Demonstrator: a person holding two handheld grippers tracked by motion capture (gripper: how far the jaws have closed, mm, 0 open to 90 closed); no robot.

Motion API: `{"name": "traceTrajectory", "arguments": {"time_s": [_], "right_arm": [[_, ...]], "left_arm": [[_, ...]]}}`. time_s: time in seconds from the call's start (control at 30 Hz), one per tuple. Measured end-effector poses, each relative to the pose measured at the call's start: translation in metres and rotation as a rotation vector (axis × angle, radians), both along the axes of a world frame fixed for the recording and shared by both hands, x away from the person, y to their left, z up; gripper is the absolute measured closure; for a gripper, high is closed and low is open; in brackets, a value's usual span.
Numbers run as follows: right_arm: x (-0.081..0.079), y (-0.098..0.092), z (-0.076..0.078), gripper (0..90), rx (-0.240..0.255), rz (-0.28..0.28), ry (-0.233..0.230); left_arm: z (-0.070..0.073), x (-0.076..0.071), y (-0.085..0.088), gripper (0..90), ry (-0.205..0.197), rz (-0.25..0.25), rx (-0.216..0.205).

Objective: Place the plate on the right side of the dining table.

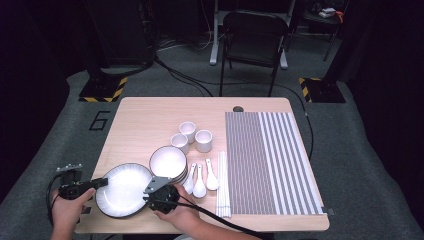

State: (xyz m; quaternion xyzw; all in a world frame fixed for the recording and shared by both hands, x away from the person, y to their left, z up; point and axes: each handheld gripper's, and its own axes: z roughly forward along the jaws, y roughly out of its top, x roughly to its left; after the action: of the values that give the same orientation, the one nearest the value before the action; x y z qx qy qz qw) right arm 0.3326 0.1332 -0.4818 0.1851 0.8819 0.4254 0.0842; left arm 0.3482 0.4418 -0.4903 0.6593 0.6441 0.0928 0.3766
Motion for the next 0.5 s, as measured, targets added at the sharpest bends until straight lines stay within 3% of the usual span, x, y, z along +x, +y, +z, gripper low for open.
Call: {"name": "traceTrajectory", "arguments": {"time_s": [0.5], "right_arm": [[0.0017,-0.0007,-0.0016,76.7,0.007,-0.011,0.041]], "left_arm": [[-0.0003,0.0007,0.0013,70.1,0.005,-0.012,-0.001]]}}
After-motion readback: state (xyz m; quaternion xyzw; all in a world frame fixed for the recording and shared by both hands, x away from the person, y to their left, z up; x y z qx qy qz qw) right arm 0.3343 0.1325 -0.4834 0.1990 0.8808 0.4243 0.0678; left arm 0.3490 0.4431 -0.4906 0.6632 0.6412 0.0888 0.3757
